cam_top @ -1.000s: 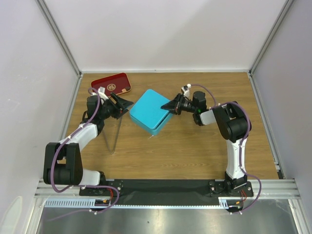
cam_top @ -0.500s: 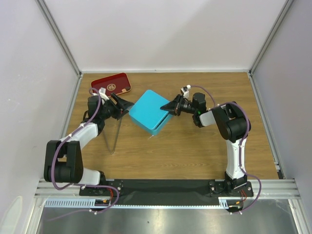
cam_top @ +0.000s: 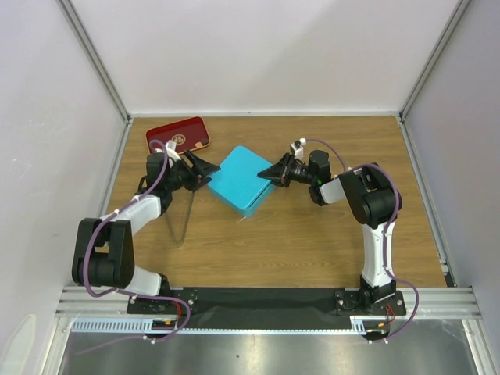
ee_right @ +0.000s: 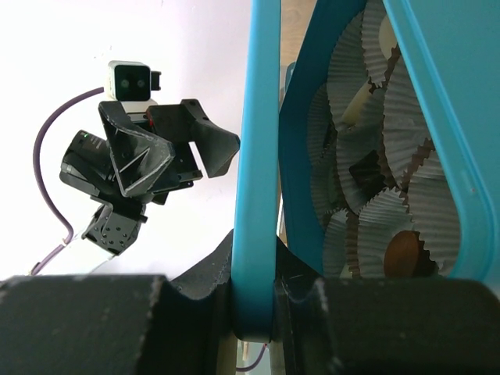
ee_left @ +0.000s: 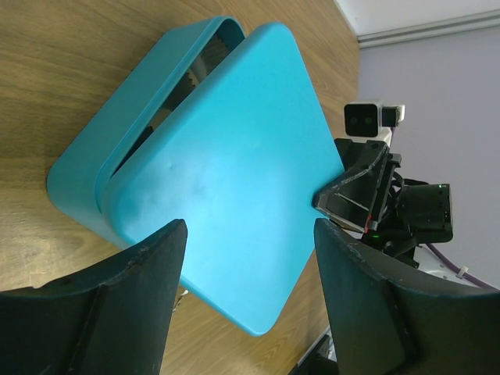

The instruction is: Pack the chocolate

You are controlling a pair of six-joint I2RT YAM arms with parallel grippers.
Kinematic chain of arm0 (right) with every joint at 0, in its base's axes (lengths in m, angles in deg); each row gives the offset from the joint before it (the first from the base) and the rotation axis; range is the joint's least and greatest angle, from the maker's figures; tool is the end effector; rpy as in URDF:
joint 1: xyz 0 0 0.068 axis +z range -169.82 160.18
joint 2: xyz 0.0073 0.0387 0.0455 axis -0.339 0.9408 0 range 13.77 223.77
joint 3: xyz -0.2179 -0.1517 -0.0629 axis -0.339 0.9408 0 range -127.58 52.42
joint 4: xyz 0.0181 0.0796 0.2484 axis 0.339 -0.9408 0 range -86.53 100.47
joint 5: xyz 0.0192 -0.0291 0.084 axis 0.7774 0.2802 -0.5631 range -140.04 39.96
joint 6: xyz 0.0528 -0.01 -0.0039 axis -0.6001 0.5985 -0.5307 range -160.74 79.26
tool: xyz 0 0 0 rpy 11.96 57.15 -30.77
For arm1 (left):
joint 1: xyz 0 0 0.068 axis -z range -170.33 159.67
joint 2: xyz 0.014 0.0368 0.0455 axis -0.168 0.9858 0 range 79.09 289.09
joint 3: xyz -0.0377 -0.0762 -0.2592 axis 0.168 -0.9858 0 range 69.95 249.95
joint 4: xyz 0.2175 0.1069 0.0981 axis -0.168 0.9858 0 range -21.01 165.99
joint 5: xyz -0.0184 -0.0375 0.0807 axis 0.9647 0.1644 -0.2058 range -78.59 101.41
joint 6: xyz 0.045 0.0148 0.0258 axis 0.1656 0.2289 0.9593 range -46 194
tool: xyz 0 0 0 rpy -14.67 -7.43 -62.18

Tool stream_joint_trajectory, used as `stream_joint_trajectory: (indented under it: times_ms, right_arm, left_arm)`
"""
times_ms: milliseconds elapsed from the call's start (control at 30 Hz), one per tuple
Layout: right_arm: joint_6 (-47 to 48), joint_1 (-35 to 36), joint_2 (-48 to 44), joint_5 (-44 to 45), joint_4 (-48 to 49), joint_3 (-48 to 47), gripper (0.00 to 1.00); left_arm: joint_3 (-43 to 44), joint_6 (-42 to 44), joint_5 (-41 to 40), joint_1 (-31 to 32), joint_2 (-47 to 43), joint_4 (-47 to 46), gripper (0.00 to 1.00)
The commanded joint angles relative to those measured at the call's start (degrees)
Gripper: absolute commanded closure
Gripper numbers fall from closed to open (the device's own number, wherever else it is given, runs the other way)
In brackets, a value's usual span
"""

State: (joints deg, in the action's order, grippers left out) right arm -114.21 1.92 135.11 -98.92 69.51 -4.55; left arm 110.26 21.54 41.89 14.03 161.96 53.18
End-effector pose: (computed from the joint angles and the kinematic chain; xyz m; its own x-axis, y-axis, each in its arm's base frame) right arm 0.3750 0.1783 0.1351 -0.9260 0.3096 -0.2163 -0.1850 0.1276 0.9744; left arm 0.2994 -0.0408 0.2068 -0.6836 -0.6332 -0.3630 -0.0408 0.5297 -0.8472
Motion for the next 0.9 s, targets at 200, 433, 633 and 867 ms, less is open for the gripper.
stream_joint_trajectory:
  times_ms: [200,433,633,867]
  right_arm:
    - [1.22,-0.56,0.56,0.54,3.97,0.10,1.00]
    - [1.31,-0.38,0.57,0.54,4.32,0.63,1.00]
    - [1.31,-0.20,1.18,0.81,4.50,0.63,1.00]
    - [1.40,-0.73,0.92,1.60,4.50,1.51,0.96]
  left_arm:
    - [2.66,0.17,0.63,1.26,1.06,-2.91,0.28]
    - [3.28,0.00,0.81,2.67,3.17,-3.87,0.28]
    - [4.07,0.17,0.37,2.67,3.61,-3.44,0.28]
    - [4.16,0.70,0.19,2.67,4.49,-3.17,0.29]
